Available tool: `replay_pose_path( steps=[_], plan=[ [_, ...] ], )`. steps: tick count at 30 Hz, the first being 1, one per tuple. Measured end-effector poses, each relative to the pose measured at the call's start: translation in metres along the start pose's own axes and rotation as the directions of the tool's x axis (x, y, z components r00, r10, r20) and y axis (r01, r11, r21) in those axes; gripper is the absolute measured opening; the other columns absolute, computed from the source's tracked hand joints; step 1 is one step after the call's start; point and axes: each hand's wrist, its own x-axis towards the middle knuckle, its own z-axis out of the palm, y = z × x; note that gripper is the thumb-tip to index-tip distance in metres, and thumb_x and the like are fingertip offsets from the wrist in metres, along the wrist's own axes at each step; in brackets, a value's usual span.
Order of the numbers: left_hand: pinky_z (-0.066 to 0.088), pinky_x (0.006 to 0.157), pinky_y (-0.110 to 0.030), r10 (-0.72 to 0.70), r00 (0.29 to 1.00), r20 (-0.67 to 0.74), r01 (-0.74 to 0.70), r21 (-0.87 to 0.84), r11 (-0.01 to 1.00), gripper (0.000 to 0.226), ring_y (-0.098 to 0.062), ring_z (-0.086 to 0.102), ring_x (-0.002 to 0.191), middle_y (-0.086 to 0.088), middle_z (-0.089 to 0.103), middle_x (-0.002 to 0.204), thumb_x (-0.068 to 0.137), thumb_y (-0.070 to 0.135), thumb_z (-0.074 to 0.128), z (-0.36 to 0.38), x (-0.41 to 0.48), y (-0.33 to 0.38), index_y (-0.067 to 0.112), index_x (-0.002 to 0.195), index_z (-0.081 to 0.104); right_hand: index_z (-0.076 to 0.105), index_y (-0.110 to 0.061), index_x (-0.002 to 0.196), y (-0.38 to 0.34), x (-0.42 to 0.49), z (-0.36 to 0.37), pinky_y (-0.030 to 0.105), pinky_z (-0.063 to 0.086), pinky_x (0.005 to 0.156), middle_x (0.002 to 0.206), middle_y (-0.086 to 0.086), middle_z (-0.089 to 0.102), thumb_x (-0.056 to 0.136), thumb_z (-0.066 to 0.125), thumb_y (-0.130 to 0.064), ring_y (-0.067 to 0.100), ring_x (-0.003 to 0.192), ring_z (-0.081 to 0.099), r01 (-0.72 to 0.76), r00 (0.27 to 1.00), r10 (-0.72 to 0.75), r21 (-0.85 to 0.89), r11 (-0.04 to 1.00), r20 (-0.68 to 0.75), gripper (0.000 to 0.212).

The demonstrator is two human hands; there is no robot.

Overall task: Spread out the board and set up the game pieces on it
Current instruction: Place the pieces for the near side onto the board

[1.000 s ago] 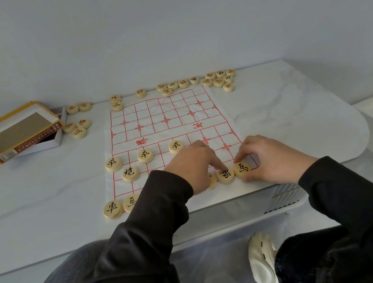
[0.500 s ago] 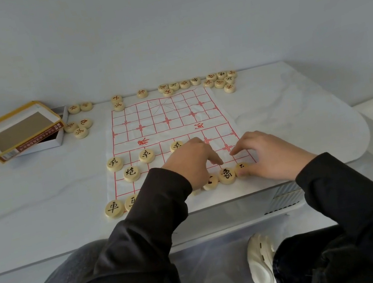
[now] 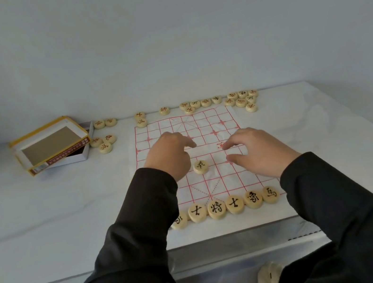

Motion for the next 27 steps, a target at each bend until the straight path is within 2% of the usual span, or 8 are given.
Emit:
replay_pose_path(
  steps=[4,10,14,18,20,23,27],
  plan=[
    [0.032,0.106,-0.028,-0.033,0.997,-0.074,0.027,-0.069,0.997,0.048,-0.016,0.038,0.128,0.001,0.046,0.138,0.089,0.001,0.041,-0.004,0.010,-0.017,0.025,0.128,0.054,0.060,-0.020,0.120,-0.013,0.025,0.005,0.023,0.033,0.100,0.130,-0.003,0.054,0.093,0.055,-0.026,0.012,0.124,0.045,0.007,1.000,-0.006,0.032,0.999,-0.021,0.028],
    [0.028,0.108,-0.029,-0.013,0.990,-0.141,0.001,-0.082,0.997,0.054,-0.016,0.028,0.134,0.004,0.041,0.142,0.089,0.001,0.042,-0.001,0.026,-0.029,0.024,0.138,0.043,0.060,-0.020,0.120,-0.020,0.056,0.014,0.028,0.036,0.102,0.132,-0.002,0.052,0.092,0.055,-0.025,0.014,0.123,0.046,-0.010,0.998,0.011,0.015,1.000,-0.070,0.028],
    [0.028,0.109,-0.032,-0.043,0.997,-0.062,0.038,-0.076,0.996,0.054,-0.019,0.025,0.135,0.001,0.034,0.147,0.090,0.006,0.045,0.000,0.033,-0.038,0.023,0.141,0.038,0.059,-0.019,0.122,-0.014,0.073,0.012,0.028,0.036,0.100,0.133,0.000,0.050,0.093,0.054,-0.025,0.017,0.123,0.046,-0.027,0.999,0.025,-0.028,0.999,-0.043,0.030],
    [0.024,0.113,-0.039,-0.058,0.998,0.028,0.059,-0.041,0.997,0.060,-0.024,0.015,0.141,-0.002,0.017,0.154,0.091,0.013,0.049,0.009,0.041,-0.037,0.025,0.146,0.025,0.054,-0.020,0.128,-0.003,0.108,0.016,0.033,0.038,0.104,0.136,0.003,0.047,0.093,0.054,-0.027,0.019,0.125,0.043,-0.012,0.996,0.030,-0.206,0.979,0.087,0.036],
    [0.021,0.115,-0.041,-0.029,0.999,0.018,0.030,-0.029,0.999,0.061,-0.024,0.011,0.142,-0.001,0.012,0.155,0.092,0.016,0.049,0.011,0.045,-0.034,0.026,0.146,0.022,0.052,-0.019,0.130,0.007,0.127,0.018,0.036,0.037,0.106,0.138,0.004,0.047,0.092,0.053,-0.026,0.021,0.126,0.043,-0.021,0.996,0.045,-0.281,0.959,0.077,0.038],
    [0.018,0.116,-0.043,0.008,1.000,0.009,-0.007,-0.032,0.999,0.060,-0.024,0.007,0.143,-0.001,0.009,0.156,0.093,0.019,0.048,0.011,0.048,-0.031,0.027,0.146,0.021,0.052,-0.016,0.131,0.023,0.159,0.014,0.037,0.036,0.104,0.136,0.008,0.048,0.092,0.051,-0.022,0.025,0.126,0.043,-0.115,0.993,0.116,-0.292,0.949,-0.013,0.039],
    [0.015,0.116,-0.045,-0.023,0.997,0.069,0.023,0.001,1.000,0.059,-0.026,0.002,0.144,-0.003,0.004,0.157,0.094,0.021,0.047,0.012,0.051,-0.038,0.026,0.146,0.021,0.055,-0.008,0.122,0.049,0.200,0.005,0.038,0.044,0.094,0.120,0.014,0.057,0.092,0.046,-0.015,0.030,0.112,0.050,-0.294,0.955,0.273,-0.275,0.915,-0.114,0.032]
  ],
)
